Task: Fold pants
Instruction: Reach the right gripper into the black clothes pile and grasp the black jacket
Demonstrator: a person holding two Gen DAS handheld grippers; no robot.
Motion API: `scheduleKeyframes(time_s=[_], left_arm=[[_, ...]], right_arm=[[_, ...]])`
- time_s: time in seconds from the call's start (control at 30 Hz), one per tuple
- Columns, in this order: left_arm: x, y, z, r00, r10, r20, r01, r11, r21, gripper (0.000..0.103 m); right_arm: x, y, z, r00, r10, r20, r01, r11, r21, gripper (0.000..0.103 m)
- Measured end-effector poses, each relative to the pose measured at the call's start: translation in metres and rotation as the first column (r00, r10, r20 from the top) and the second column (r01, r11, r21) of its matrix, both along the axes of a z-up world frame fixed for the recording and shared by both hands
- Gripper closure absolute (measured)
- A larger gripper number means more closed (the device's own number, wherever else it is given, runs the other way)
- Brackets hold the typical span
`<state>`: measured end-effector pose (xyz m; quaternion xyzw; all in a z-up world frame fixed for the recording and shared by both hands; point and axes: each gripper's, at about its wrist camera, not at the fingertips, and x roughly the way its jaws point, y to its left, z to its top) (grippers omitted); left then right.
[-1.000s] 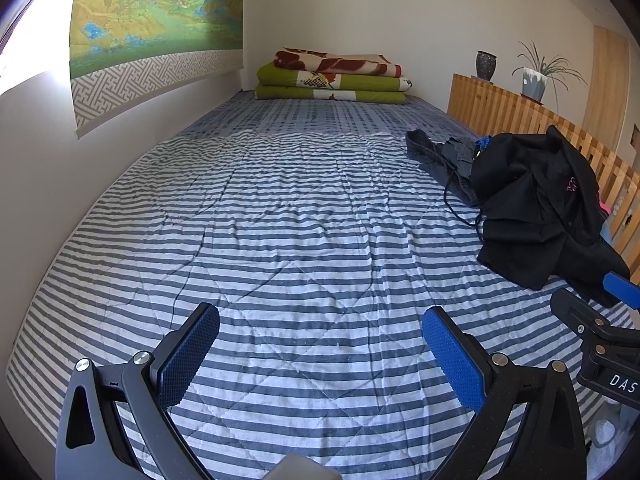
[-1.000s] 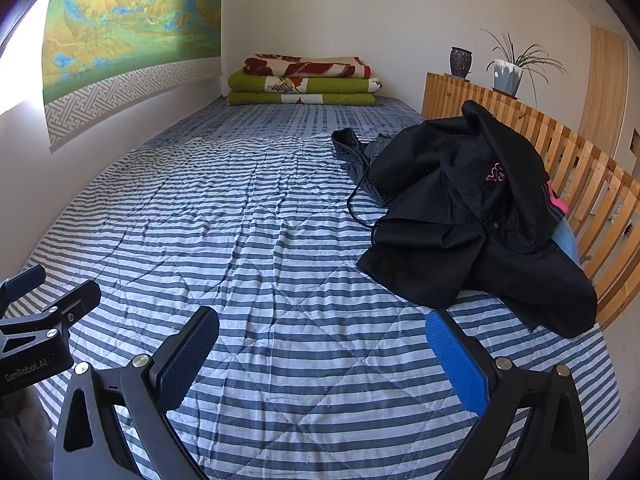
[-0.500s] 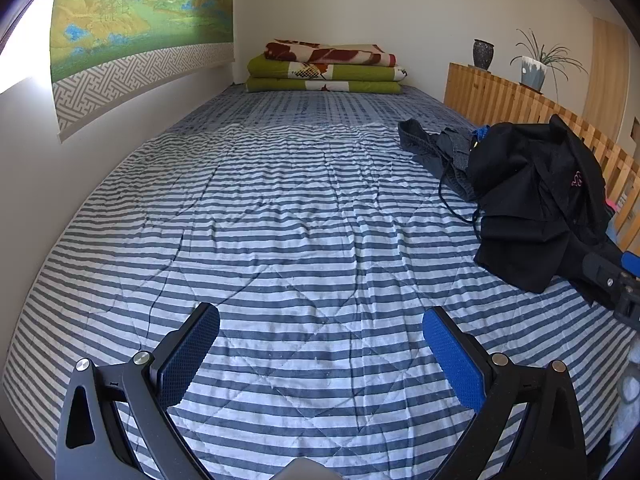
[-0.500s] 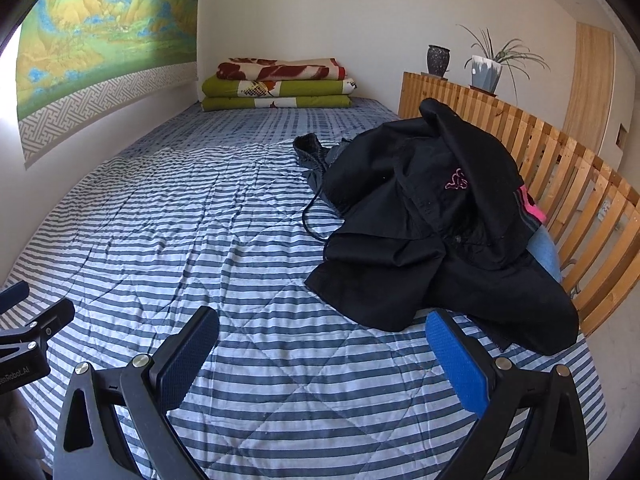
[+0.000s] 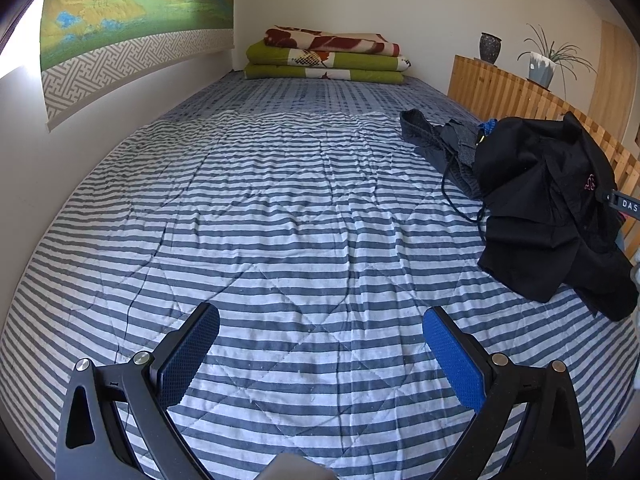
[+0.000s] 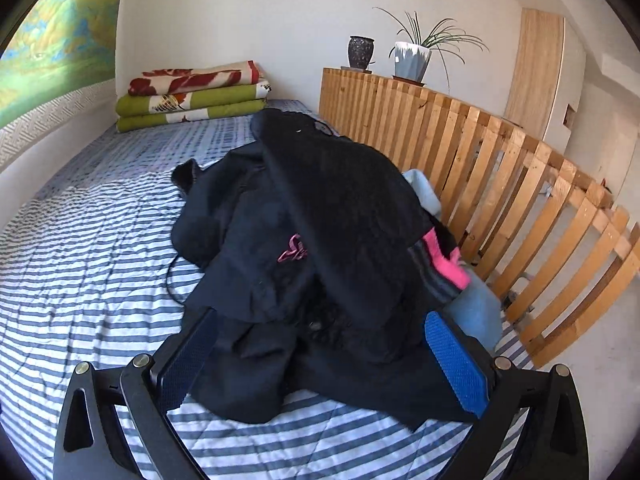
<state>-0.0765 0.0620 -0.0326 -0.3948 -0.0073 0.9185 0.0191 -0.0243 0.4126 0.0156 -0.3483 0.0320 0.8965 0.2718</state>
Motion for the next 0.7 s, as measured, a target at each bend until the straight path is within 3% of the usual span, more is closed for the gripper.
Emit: scheduleKeyframes(time_s=[0.23, 0.33, 0.4, 0.43, 0.5, 0.6, 0.7], left_arm=[[-0.01, -0.006, -0.011, 1.0, 0.006, 0.028, -0.006, 1.0, 0.011, 0.001], [-0.01, -0.011, -0.01, 1.0, 0.007, 0.024, -0.008, 1.0, 0.022, 0.003], [-0.009, -0.015, -0.008, 1.0, 0.01, 0.019, -0.011, 0.999, 0.034, 0.003], [-0.008, -0.017, -0.007, 1.0, 0.01, 0.016, -0.01, 0.999, 0.039, 0.004], [-0.004, -0.02, -0.005, 1.0, 0.009, 0.009, -0.01, 0.999, 0.041, 0.007], [0.001, -0.026, -0.001, 1.0, 0.009, -0.002, -0.009, 0.999, 0.044, 0.009], [0.006, -0.035, 0.002, 1.0, 0.016, -0.009, -0.016, 0.999, 0.05, 0.013]], right_arm=[[-0.055, 0.034, -0.011, 0.995, -0.058, 0.078, 0.054, 0.997, 0.048, 0.002], [-0.064, 0.04, -0.013, 0.995, -0.037, 0.097, 0.034, 0.999, 0.029, 0.02], [-0.065, 0.038, -0.013, 0.994, -0.008, 0.107, 0.006, 1.0, 0.018, 0.047], [-0.066, 0.035, -0.014, 0.993, 0.002, 0.117, -0.004, 1.0, 0.02, 0.054], [-0.066, 0.029, -0.012, 0.992, 0.012, 0.129, -0.017, 0.999, 0.031, 0.084], [-0.059, 0.018, -0.009, 0.992, 0.021, 0.121, -0.026, 0.999, 0.032, 0.096], [-0.045, 0.001, -0.005, 0.994, 0.058, 0.097, -0.059, 0.998, 0.011, 0.097]])
